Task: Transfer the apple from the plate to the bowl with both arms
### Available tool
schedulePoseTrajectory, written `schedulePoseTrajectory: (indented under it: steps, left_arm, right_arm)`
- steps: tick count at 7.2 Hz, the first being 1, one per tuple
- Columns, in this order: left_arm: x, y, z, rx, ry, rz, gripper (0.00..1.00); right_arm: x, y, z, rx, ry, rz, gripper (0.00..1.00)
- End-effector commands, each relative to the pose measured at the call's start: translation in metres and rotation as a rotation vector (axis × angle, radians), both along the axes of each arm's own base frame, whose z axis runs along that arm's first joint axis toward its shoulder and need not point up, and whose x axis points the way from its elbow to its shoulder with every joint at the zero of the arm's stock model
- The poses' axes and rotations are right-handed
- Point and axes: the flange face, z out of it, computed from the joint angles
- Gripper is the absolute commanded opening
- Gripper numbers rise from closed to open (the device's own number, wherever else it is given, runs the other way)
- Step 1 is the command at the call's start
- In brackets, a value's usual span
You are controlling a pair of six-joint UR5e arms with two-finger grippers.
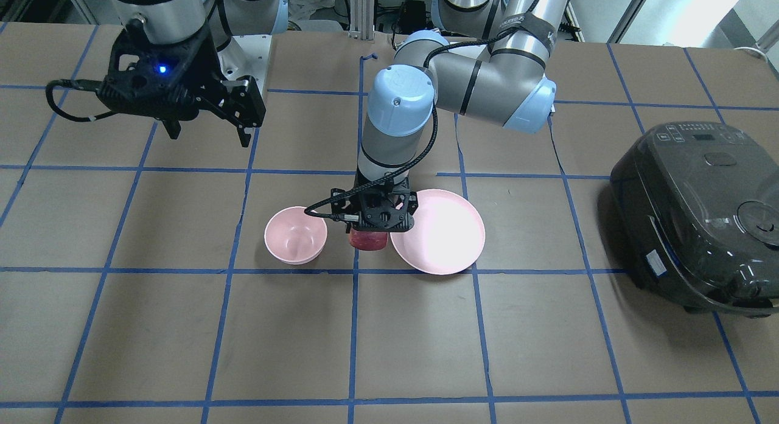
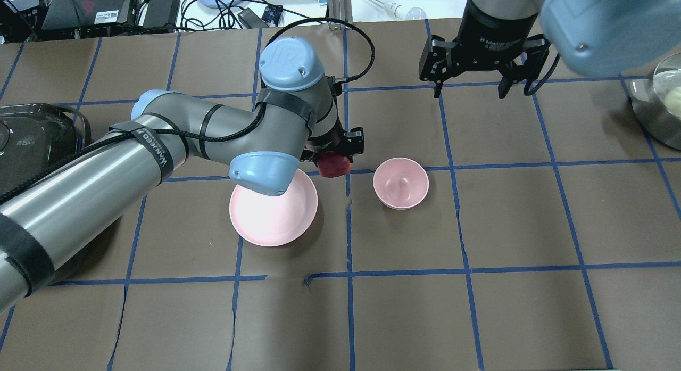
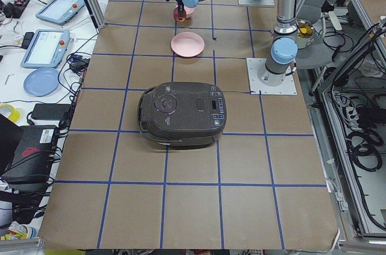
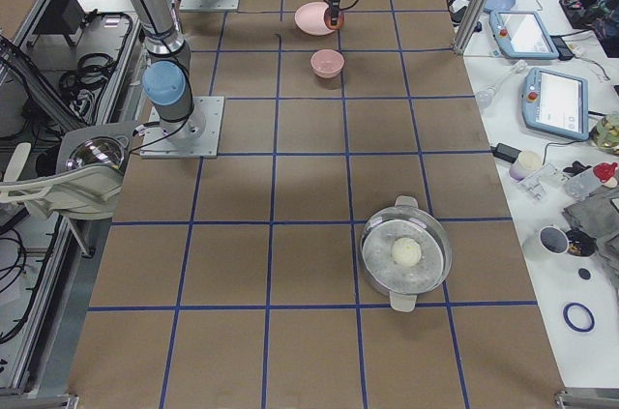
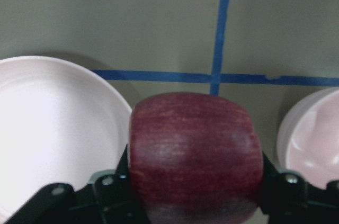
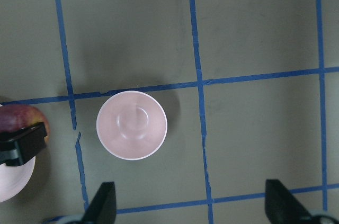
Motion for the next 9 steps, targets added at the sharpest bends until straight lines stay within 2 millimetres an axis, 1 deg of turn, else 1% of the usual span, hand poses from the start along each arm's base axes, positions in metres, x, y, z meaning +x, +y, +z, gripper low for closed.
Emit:
schedulePoseTrajectory:
  steps: [1, 2, 3, 4, 5, 6, 7, 8, 9]
  left_arm:
    - [-0.050, 0.016, -0.011, 0.025, 0.019, 0.036, 0.00]
    - [-0.077, 0.028, -0.023, 0.057, 0.041, 0.078, 0.00]
    - [-0.107, 0.031, -0.023, 0.038, 0.070, 0.095, 0.00]
    - [-0.121, 0.031, -0.036, 0.048, 0.066, 0.102, 0.00]
    - [-0.123, 0.029, -0.058, 0.072, 0.046, 0.108, 0.00]
    - [-0.123, 0.028, -0.067, 0.077, 0.030, 0.099, 0.30]
    - [-0.122, 0.027, -0.069, 0.070, 0.018, 0.104, 0.61]
    - [-0.121, 0.028, -0.062, 0.065, 0.018, 0.113, 1.00]
    - [-0.119, 0.030, -0.056, 0.057, 0.020, 0.113, 1.00]
  right_arm:
    - [0.001, -0.006, -0.003, 0.018, 0.008, 0.001, 1.00]
    - [0.001, -0.008, -0.008, 0.026, 0.008, 0.003, 1.00]
    - [0.001, -0.010, -0.009, 0.019, 0.007, 0.009, 1.00]
    - [0.002, -0.014, -0.010, 0.004, 0.005, 0.010, 1.00]
    - [0.002, -0.014, -0.010, 0.004, 0.005, 0.010, 1.00]
    - [0.002, -0.014, -0.010, 0.003, 0.008, 0.010, 1.00]
    - [0.002, -0.014, -0.010, 0.003, 0.008, 0.012, 1.00]
    - [0.001, -0.014, -0.010, 0.003, 0.008, 0.010, 1.00]
    - [0.001, -0.014, -0.010, 0.003, 0.008, 0.010, 1.00]
